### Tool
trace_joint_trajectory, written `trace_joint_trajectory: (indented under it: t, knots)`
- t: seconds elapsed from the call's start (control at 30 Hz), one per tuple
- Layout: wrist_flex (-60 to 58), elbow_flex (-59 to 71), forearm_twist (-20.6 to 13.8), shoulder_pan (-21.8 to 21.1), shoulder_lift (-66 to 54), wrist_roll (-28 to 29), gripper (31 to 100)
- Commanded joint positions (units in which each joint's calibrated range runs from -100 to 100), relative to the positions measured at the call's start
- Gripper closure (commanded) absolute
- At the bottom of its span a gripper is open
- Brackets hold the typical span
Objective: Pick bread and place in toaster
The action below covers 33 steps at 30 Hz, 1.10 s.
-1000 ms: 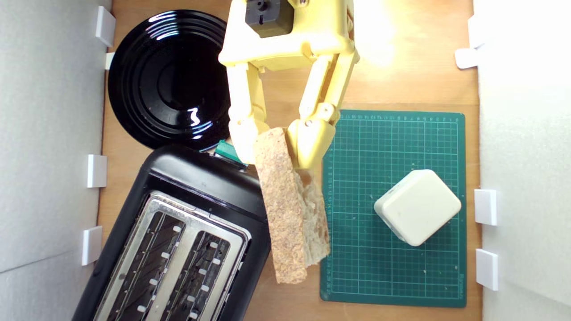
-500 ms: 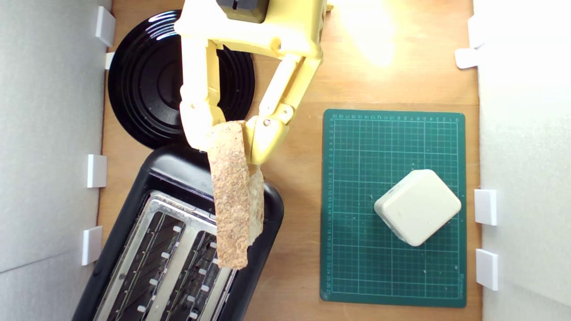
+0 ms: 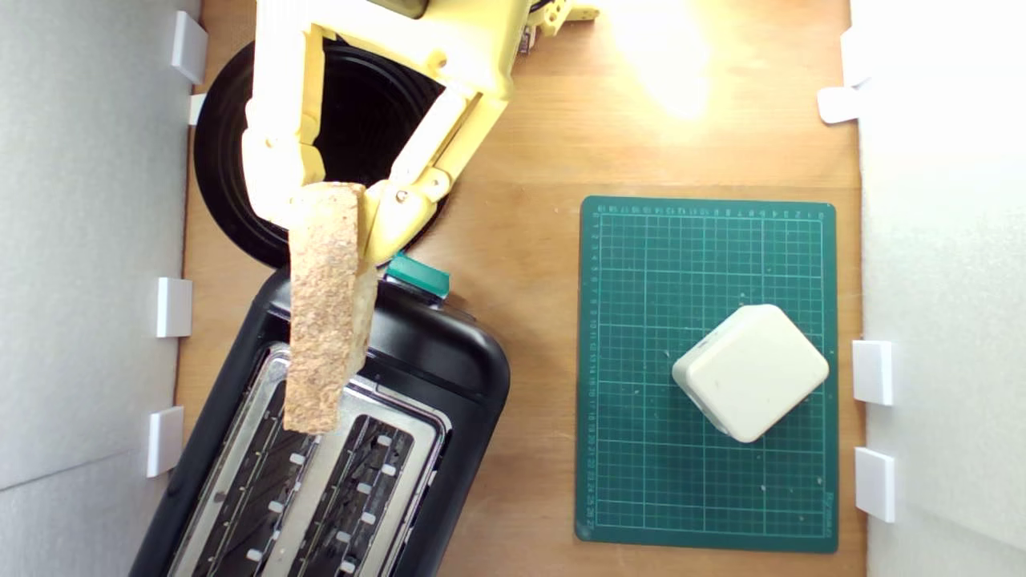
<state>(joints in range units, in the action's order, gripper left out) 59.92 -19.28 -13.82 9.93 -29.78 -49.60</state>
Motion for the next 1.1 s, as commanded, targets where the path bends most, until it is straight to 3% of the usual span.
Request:
trace_joint_trajectory:
  t: [0.0, 0.13, 0.23, 1.07]
  knots:
    - [0.07, -3.55, -2.14, 0.62, -0.01, -0.23, 68.0]
    - [-0.10, -3.46, -3.50, 0.71, 1.66, 0.19, 68.1]
    - [-0.36, -3.37, -6.40, 0.71, 3.32, 1.44, 68.4]
    - [-9.83, -3.01, -7.13, 2.56, 9.73, 4.22, 68.4]
